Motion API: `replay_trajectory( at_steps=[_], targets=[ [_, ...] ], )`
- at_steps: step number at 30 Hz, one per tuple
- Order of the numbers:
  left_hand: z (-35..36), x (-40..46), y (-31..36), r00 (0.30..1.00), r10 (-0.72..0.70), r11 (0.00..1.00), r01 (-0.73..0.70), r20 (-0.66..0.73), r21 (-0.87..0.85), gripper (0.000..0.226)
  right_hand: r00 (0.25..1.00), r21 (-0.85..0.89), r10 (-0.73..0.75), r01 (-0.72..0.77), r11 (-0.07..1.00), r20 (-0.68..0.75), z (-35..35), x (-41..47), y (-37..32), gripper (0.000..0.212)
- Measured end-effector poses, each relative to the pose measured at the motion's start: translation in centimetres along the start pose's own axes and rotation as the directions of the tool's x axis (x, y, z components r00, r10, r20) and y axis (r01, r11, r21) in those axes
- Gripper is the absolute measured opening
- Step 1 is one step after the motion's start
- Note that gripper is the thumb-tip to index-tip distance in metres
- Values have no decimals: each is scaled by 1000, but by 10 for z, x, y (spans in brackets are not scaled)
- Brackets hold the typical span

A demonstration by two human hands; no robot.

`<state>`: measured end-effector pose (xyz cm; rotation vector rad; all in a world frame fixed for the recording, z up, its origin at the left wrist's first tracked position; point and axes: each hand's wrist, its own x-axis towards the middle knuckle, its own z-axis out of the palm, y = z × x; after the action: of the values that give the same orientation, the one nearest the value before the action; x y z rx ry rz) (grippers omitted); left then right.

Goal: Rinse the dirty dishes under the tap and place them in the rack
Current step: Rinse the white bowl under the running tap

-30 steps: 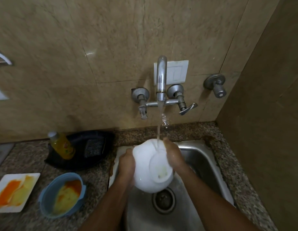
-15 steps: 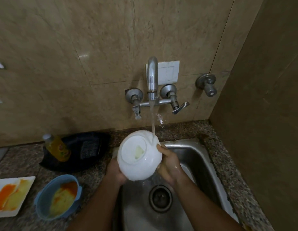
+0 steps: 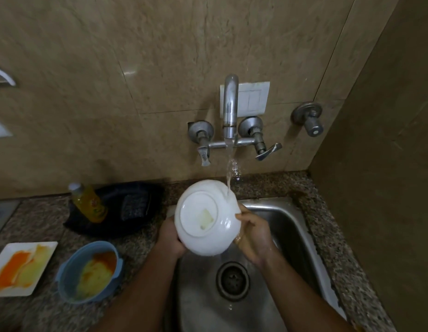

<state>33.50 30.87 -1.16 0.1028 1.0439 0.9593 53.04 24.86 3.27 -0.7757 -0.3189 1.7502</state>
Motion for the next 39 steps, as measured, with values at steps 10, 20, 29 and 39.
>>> replay_trajectory(
  at_steps=[10,20,29,39],
  targets=[
    [29,-7,2,997,53,999,-53,61,-8,30,999,173,4,5,985,-50,9,10,-19,42],
    [67,-14,6,996,-36,989,47,76,-144,45,986,396,-72,127,909,-151,-18,6,-27,89],
    [90,-20,-1,988,-8,1000,12,152,-24,41,963,402,-91,190,896,-252,-42,3,-36,68],
    [75,-38,-1,968,-29,996,7,250,86,39,893,362,-21,203,910,-449,-52,-1,-21,43]
  ],
)
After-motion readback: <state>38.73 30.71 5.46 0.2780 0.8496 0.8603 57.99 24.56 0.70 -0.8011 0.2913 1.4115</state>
